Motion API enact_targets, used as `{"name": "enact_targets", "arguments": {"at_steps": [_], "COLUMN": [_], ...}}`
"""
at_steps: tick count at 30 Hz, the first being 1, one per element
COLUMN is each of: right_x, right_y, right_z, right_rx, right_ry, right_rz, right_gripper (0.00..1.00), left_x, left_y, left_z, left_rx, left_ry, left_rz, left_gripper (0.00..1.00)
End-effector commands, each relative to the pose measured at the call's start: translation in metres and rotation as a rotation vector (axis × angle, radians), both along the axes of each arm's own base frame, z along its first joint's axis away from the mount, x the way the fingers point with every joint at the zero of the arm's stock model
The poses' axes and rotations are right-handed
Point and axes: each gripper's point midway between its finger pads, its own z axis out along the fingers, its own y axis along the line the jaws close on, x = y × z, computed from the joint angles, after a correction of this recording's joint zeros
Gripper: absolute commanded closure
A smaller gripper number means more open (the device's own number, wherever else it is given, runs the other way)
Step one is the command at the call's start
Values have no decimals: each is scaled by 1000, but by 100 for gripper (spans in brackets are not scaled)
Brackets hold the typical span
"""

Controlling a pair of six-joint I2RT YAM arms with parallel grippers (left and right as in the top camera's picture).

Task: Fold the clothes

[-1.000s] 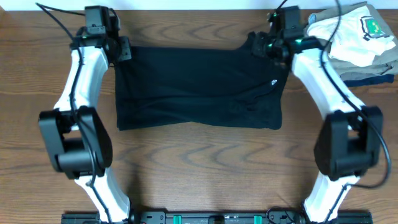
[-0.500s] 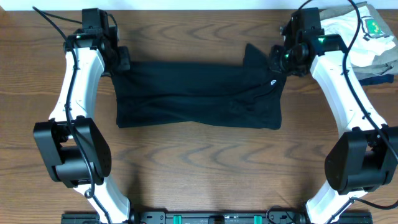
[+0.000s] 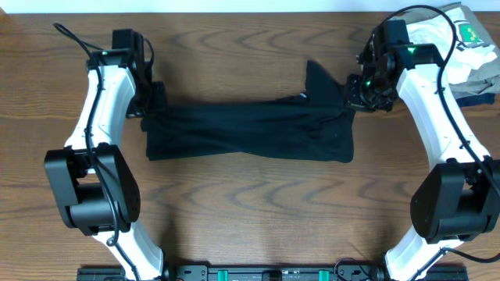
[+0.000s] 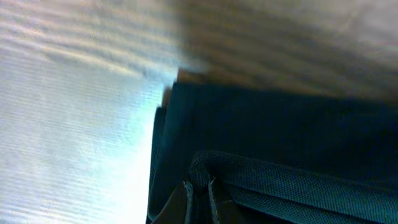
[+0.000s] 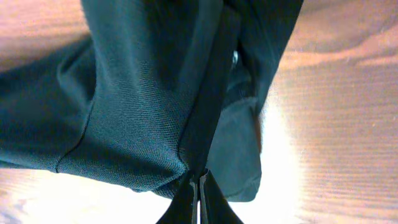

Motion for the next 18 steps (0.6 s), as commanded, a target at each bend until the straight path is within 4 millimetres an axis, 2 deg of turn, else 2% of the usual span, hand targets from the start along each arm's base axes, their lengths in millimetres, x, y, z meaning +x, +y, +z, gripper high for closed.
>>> {"name": "enact_targets", "arguments": {"at_steps": [1, 4, 5, 6, 10, 13, 15, 18], "right_x": [-11, -21, -24, -25, -19, 1, 21, 44], "right_y": [-19, -20, -20, -20, -20, -12, -3, 4], "right_z": [-5, -15, -18, -19, -17, -6, 7, 16], "right_rx": [-57, -60, -61, -61, -59, -19, 21, 43], "right_ry": [20, 60, 69, 75, 50, -36, -125, -218], "right_rz": [-9, -8, -8, -7, -9, 20, 31, -2], "right_gripper": [93, 69, 67, 66, 66, 67, 67, 67], "left_x": [-16, -23, -25, -25, -24, -22, -20, -18], "left_y": [12, 11, 11, 11, 11, 11, 11, 11], "left_z": [-10, -16, -17, -18, -18, -17, -17, -17], "left_rx": [53, 51, 51, 51, 51, 52, 52, 50], "left_ry": [49, 73, 78, 79, 74, 66, 57, 48], "left_rz": [35, 34, 34, 34, 35, 35, 40, 61], "left_gripper": [93, 79, 73, 68, 62, 60, 57, 54]}}
